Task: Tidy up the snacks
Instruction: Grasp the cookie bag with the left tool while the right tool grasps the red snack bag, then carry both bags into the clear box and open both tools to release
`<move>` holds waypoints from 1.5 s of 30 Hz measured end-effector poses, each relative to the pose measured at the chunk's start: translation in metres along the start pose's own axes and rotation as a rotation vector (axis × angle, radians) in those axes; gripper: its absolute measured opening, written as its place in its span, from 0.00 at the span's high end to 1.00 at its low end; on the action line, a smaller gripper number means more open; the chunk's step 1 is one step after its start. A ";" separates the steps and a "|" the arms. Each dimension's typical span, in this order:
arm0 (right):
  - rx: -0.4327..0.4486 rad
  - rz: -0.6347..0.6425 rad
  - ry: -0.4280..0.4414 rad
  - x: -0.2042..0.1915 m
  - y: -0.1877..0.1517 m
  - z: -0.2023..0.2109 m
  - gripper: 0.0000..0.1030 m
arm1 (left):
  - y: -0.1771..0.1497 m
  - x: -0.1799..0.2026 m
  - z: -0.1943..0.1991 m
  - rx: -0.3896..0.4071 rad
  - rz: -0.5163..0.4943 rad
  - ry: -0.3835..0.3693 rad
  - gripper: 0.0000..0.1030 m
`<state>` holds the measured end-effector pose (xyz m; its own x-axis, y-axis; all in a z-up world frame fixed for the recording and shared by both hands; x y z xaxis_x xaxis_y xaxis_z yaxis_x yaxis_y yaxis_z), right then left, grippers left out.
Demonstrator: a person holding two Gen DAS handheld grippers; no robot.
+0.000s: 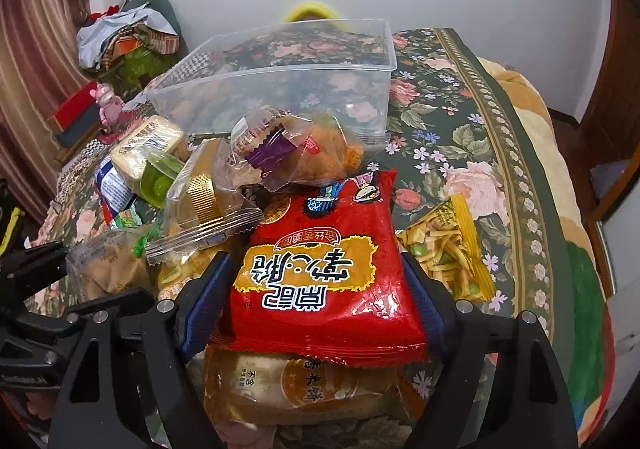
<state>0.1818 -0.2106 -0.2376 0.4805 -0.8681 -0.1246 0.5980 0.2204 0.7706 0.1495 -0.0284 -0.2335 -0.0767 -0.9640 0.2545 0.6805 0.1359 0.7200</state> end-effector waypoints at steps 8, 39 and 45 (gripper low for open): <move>-0.009 -0.007 0.005 0.006 0.002 0.005 0.52 | 0.010 -0.001 0.012 0.040 -0.007 0.031 0.41; 0.257 0.063 -0.083 0.000 0.067 0.091 0.83 | 0.089 -0.016 0.095 0.307 0.003 0.107 0.41; 0.308 0.075 -0.066 -0.008 0.085 0.091 0.83 | 0.110 -0.019 0.093 0.326 -0.016 0.123 0.41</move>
Point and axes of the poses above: each gripper's, at about its wrist camera, not at the fingertips, and z roughly against the way its jaws point, x to its right, y to its top, the point moved 3 cm from there along -z, roughly the way its jaws point, and after that the axes turned 10 degrees about x, right-handed, at the moved point
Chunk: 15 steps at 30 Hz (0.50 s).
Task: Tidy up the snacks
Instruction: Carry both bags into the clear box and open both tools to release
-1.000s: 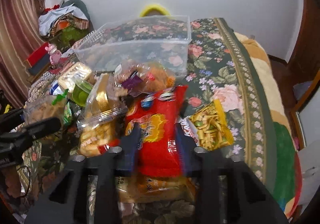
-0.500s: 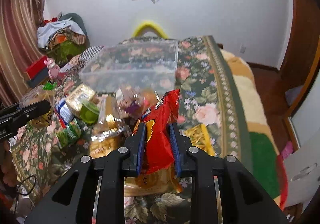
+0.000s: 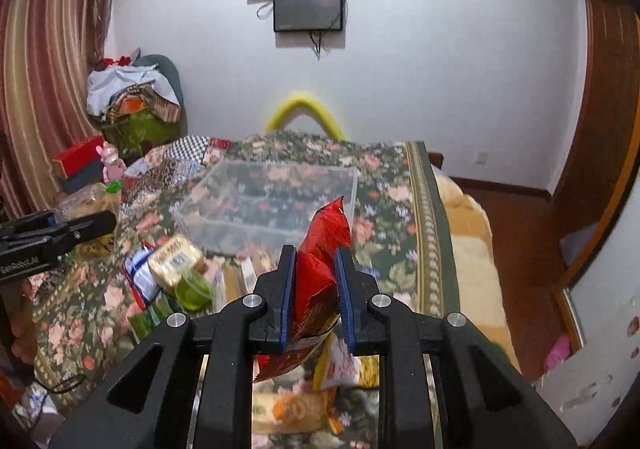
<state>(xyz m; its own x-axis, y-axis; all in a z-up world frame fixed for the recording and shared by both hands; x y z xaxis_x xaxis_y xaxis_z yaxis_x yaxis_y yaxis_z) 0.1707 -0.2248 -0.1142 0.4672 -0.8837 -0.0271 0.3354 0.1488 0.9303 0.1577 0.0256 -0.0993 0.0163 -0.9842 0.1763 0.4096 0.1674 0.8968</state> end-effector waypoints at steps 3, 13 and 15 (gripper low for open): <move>0.020 -0.008 0.010 -0.003 0.010 -0.009 0.83 | 0.011 -0.002 -0.009 0.008 -0.002 0.005 0.41; 0.074 -0.030 0.030 -0.011 0.035 -0.049 0.83 | 0.038 -0.015 -0.066 -0.017 0.009 0.016 0.41; 0.075 -0.029 0.030 -0.011 0.038 -0.058 0.83 | 0.041 -0.018 -0.078 -0.025 0.015 0.019 0.41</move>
Point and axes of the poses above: each gripper's, at about its wrist camera, not at the fingertips, and z roughly against the way its jaws point, x to its right, y to its top, the point moved 3 cm from there along -z, roughly the way its jaws point, and after that the axes turned 10 degrees about x, right-handed, at the moved point
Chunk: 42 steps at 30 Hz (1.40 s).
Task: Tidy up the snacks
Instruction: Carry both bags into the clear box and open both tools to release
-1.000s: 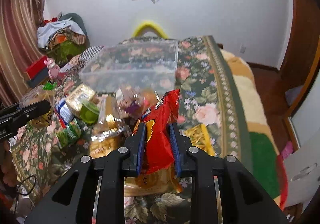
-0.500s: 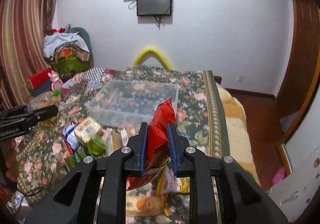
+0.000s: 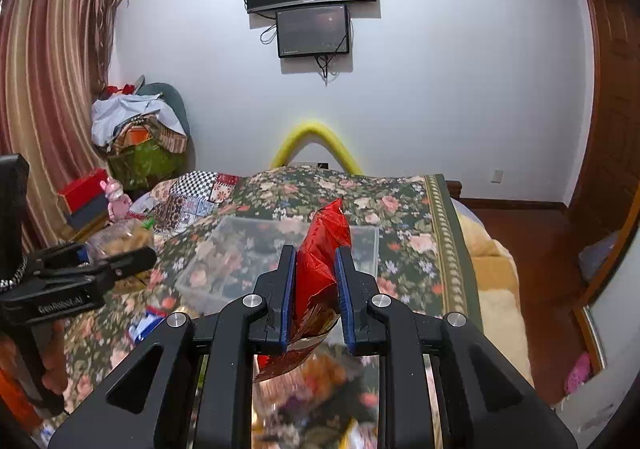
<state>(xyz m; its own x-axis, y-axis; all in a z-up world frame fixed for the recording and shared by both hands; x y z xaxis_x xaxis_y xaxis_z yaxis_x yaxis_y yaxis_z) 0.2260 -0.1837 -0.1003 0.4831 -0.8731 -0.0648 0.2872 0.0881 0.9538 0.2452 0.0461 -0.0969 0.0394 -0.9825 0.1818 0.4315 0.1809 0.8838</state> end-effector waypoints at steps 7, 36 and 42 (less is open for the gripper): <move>-0.031 -0.011 0.014 0.000 -0.005 -0.039 0.83 | 0.010 -0.010 -0.048 -0.042 0.017 0.016 0.41; -0.311 0.037 -0.036 0.024 -0.055 -0.138 0.83 | -0.030 -0.022 -0.171 -0.310 -0.009 0.082 0.37; -0.340 0.056 -0.041 0.024 -0.055 -0.131 0.79 | -0.023 -0.018 -0.160 -0.295 -0.034 0.081 0.37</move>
Point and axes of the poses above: each gripper's, at about its wrist camera, not at the fingertips, and z roughly against the way its jaws point, x to its right, y to its top, the point moved 3 cm from there along -z, roughly the way its jaws point, and after that the axes turned 10 degrees about x, right-handed, at the moved point
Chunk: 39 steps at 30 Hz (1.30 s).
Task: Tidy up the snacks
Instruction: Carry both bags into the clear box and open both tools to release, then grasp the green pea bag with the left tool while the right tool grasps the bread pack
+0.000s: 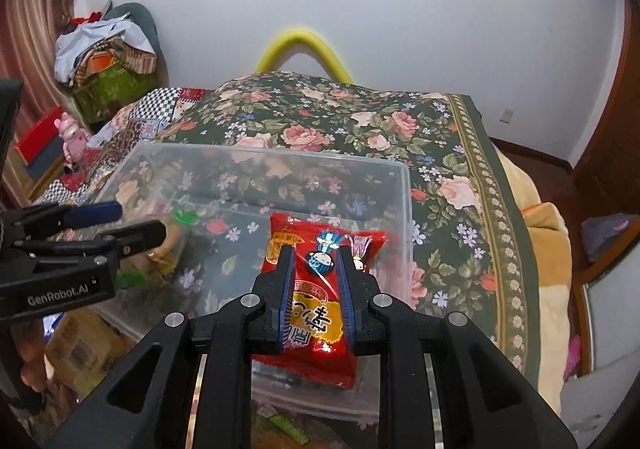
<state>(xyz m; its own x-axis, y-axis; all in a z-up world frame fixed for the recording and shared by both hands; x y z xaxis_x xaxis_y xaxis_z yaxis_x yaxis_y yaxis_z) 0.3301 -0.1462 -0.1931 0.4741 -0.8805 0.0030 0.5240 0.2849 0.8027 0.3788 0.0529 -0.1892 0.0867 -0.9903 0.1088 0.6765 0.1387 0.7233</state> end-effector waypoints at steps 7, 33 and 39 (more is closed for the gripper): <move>0.070 0.006 0.014 -0.003 0.011 0.042 0.67 | 0.010 0.006 0.054 0.095 -0.042 -0.023 0.37; 0.200 -0.066 -0.005 -0.006 -0.043 0.195 0.37 | -0.082 0.013 0.259 0.377 -0.160 -0.057 0.01; 0.146 -0.055 -0.018 -0.012 -0.077 0.201 0.31 | -0.119 0.004 0.252 0.295 -0.072 -0.098 0.01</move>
<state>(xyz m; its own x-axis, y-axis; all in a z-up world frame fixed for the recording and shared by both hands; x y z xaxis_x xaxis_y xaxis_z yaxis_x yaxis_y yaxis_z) 0.1419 -0.2334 -0.1348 0.4336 -0.9005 -0.0338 0.4399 0.1788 0.8801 0.1143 0.0355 -0.1027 -0.0344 -0.9939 0.1048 0.4357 0.0795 0.8966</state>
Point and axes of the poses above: each gripper's, at about its wrist camera, not at the fingertips, and z roughly against the way its jaws point, x to its right, y to its top, the point moved 3 cm from there along -z, roughly the way its jaws point, and after that the axes turned 10 degrees about x, right-handed, at the moved point
